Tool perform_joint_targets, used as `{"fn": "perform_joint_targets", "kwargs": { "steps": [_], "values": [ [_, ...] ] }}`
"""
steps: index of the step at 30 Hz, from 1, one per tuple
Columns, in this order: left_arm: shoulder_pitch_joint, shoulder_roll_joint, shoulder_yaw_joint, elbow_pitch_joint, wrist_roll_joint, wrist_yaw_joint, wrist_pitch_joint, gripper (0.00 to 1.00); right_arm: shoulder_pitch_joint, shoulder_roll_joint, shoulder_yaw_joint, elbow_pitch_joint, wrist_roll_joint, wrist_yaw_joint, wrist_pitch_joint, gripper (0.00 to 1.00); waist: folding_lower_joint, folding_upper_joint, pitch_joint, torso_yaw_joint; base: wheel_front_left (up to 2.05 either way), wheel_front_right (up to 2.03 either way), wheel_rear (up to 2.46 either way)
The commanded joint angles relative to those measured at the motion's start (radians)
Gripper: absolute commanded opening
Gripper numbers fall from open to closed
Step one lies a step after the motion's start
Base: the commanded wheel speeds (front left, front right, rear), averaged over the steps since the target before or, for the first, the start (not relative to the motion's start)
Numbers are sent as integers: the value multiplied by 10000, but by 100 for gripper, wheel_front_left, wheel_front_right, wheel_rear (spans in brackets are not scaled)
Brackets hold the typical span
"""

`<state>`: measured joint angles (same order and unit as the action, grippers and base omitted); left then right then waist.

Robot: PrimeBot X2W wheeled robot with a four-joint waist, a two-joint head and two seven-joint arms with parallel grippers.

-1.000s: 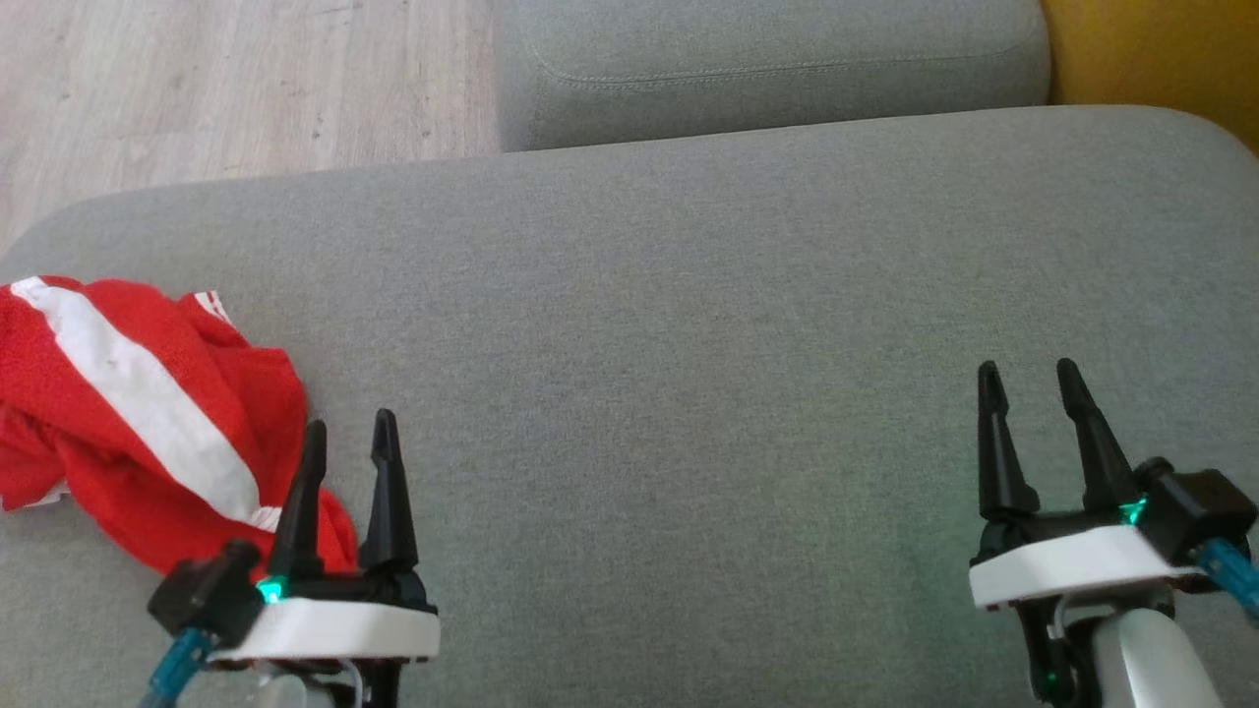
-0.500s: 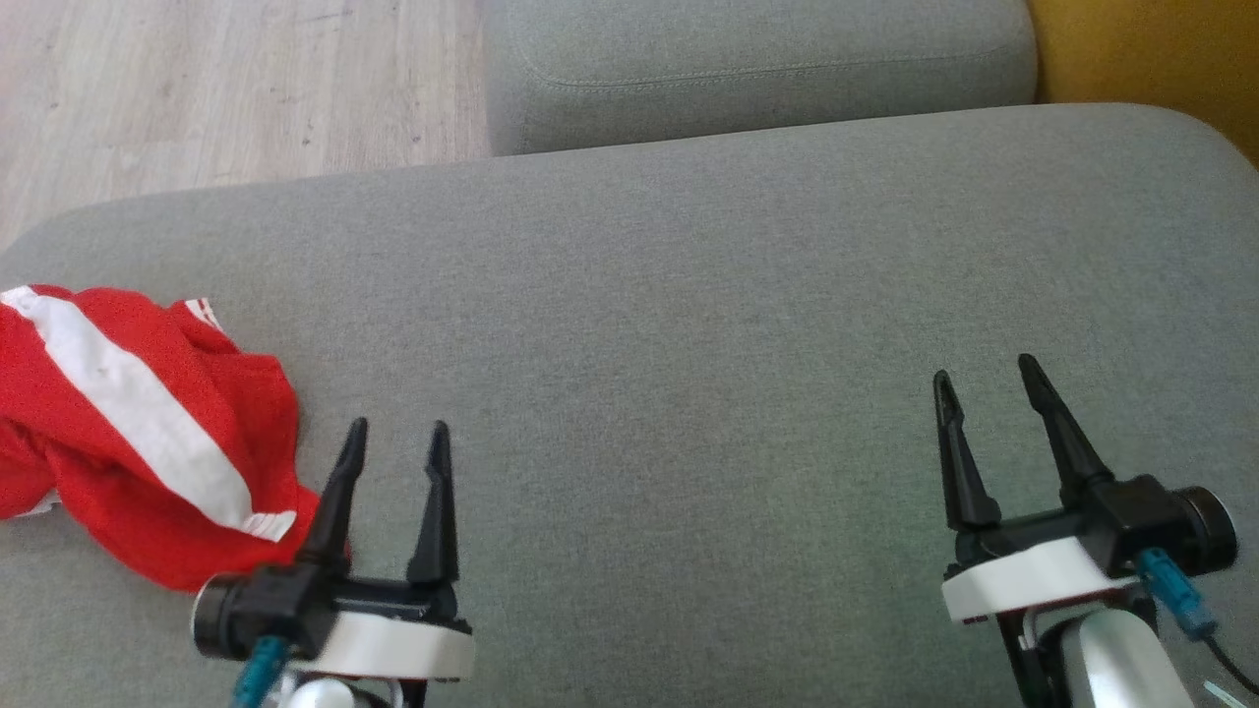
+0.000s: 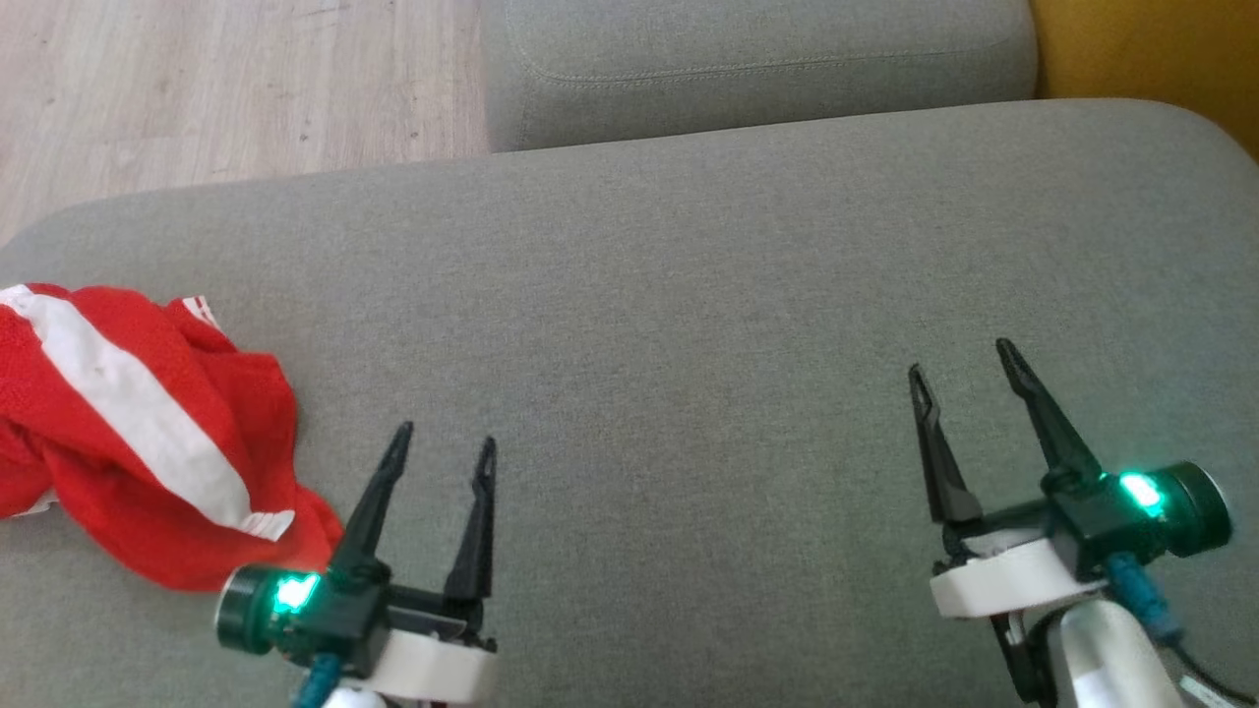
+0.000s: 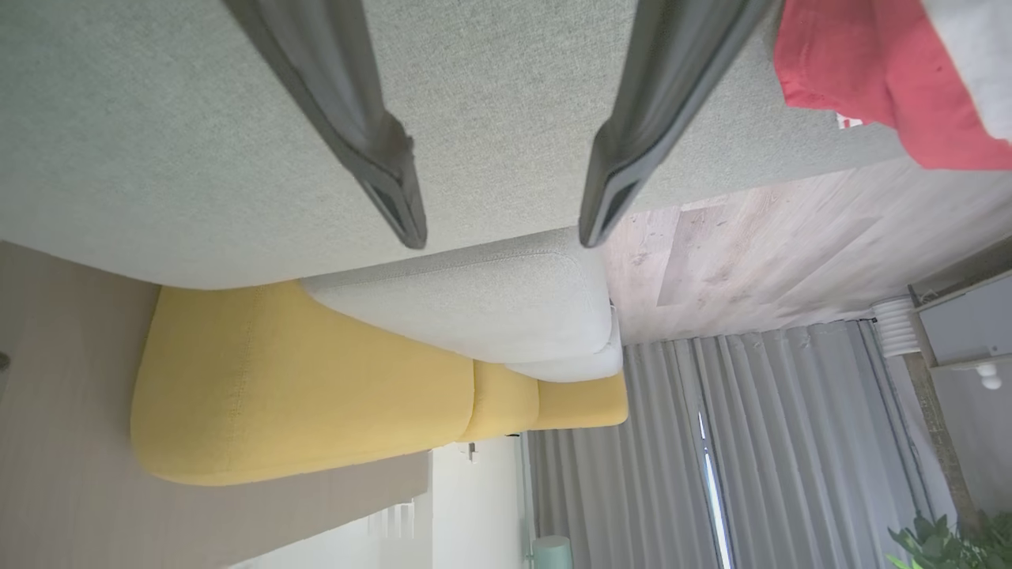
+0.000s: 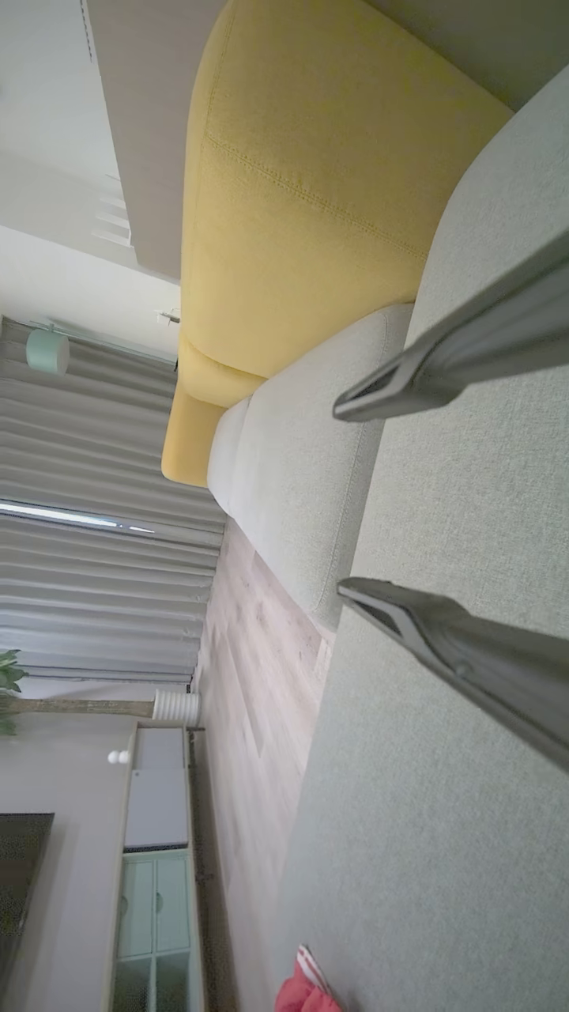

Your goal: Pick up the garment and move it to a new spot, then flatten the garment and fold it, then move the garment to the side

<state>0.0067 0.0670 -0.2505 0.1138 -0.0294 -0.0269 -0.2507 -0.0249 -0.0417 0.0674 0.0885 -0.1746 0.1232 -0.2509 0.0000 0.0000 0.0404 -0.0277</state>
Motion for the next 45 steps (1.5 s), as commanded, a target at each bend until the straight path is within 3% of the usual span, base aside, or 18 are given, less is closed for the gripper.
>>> {"fn": "perform_joint_targets", "kwargs": {
  "steps": [1, 9, 16, 36, 45],
  "values": [
    [-326, 8, 430, -439, -208, -13, -111, 100, -430, -85, 251, -338, 274, 75, -109, 100, 0, 0, 4, 4, 0, 0, 0],
    [-120, -150, 1122, -601, -1795, -550, -111, 100, -284, -85, 213, 35, 2832, 75, -109, 100, 0, 0, -48, 58, 0, 0, 0],
    [45, -165, 1034, -237, -2264, -752, -111, 100, -137, -85, 328, 445, 3894, 75, -109, 100, 0, 0, -137, 90, 0, 0, 0],
    [-84, -167, 1013, 42, -2429, -730, -111, 100, -209, -85, 427, 743, 3783, 75, -109, 100, 0, 0, -86, 189, 0, 0, 0],
    [-35, -167, 1309, -25, -2421, -475, -111, 100, -76, -85, 755, 822, 3531, 75, -109, 100, 0, 0, -237, 925, 0, 0, 0]
  ]
}}
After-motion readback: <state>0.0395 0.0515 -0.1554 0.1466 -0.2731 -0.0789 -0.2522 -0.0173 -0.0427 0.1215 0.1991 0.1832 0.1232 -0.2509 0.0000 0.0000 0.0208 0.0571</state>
